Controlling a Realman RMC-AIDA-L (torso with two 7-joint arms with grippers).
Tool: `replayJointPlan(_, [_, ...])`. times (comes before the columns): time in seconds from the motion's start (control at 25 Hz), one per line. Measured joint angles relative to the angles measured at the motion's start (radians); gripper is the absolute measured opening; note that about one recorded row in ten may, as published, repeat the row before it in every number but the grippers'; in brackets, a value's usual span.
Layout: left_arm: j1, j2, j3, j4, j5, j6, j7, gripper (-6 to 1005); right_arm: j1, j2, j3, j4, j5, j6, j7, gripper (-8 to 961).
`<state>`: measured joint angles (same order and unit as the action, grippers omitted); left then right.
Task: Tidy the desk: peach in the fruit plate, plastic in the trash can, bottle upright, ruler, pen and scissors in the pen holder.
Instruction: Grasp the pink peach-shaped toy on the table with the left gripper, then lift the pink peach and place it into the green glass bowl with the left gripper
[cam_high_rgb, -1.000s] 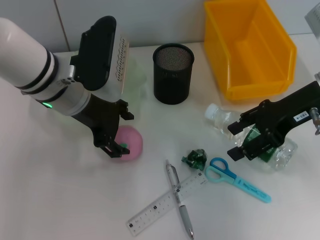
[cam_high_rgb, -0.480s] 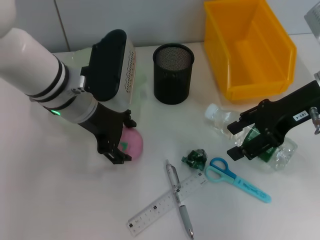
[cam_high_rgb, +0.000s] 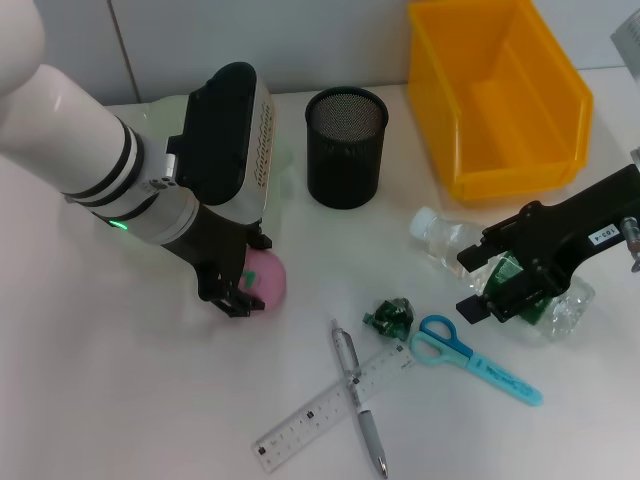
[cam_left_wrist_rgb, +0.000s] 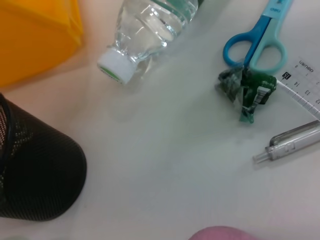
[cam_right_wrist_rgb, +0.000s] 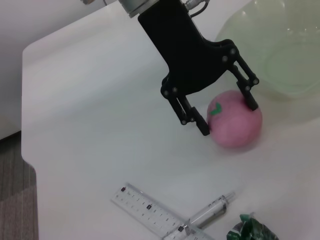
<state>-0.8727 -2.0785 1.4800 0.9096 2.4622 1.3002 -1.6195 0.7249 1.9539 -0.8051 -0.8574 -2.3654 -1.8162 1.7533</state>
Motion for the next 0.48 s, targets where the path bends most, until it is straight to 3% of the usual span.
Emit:
replayJointPlan(0.24, [0.017,0.0,0.022,0.013,-0.002,-0.017,-0.014,760,-0.001,-0.002,0.001,0.0,-0.009,0.0,0.0,797])
replayJointPlan(0.36, [0.022,0.0,0.026,0.023,-0.004,-0.013,-0.021,549,-0.001,-0.004,-0.001,0.0,-0.011,-0.002,-0.001,797])
replayJointPlan(0.48, [0.032,0.0,0.026,0.05,-0.006,-0.001,-0.03,446,-0.001,-0.004,-0.001,-0.002,-0.011,-0.004,-0.003,796])
